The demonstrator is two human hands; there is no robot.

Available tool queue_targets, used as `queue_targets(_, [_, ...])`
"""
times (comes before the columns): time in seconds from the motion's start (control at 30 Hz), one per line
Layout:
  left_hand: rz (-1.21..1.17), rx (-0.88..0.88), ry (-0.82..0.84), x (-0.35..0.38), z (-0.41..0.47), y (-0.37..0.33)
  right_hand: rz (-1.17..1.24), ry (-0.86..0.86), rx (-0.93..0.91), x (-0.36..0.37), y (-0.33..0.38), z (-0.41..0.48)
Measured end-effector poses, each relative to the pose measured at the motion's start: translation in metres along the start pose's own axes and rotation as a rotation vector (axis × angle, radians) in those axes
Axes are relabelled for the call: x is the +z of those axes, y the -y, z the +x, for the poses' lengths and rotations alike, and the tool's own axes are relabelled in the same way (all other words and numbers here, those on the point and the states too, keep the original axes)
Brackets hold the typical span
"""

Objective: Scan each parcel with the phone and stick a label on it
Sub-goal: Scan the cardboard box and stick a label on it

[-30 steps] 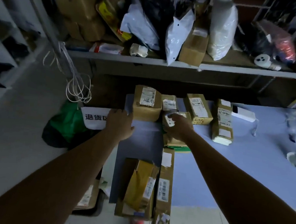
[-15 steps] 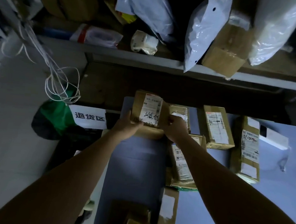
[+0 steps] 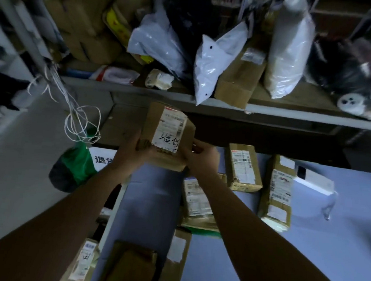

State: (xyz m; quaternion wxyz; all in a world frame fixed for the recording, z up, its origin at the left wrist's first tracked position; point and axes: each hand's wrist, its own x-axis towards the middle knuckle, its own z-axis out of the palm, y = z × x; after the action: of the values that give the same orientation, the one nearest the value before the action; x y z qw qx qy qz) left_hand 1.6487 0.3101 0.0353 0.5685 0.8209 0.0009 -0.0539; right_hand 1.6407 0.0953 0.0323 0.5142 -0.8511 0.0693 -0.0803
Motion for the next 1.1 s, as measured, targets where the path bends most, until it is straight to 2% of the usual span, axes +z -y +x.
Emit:
queue_targets(0.17, [0.012,0.113,-0.062,0.072,-0.068,-0.066,0.104,-0.066,-0.036,-0.117,0.006,-0.052])
queue_targets(0.23, [0.023,0.122,-0.079,0.112,-0.099,-0.093,0.063,-0.093,-0.051,-0.169,-0.004,-0.075])
queue_targets(0.33, [0.037,0.158,-0.014,0.185,-0.155,-0.124,-0.067,-0.11,-0.007,-0.253,-0.031,-0.118])
queue_targets(0.53, [-0.039,0.097,0.165,0.342,-0.234,-0.141,-0.124,-0.2,0.188,-0.391,-0.115,-0.192])
queue_targets(0.67, [-0.002,0.033,0.287,0.442,-0.247,-0.128,-0.178,-0.277,0.288,-0.449,-0.186,-0.228])
queue_targets(0.77, [0.044,0.002,0.311,0.5,-0.247,-0.111,-0.193,-0.289,0.365,-0.475,-0.234,-0.238])
queue_targets(0.9, [0.054,-0.062,0.23,0.562,-0.251,-0.087,-0.23,-0.241,0.444,-0.494,-0.287,-0.224])
queue_targets(1.0, [0.102,-0.125,0.093,0.609,-0.254,-0.079,-0.288,-0.176,0.485,-0.504,-0.32,-0.213])
queue_targets(1.1, [0.262,-0.125,-0.082,0.64,-0.254,-0.085,-0.222,-0.107,0.457,-0.52,-0.337,-0.211])
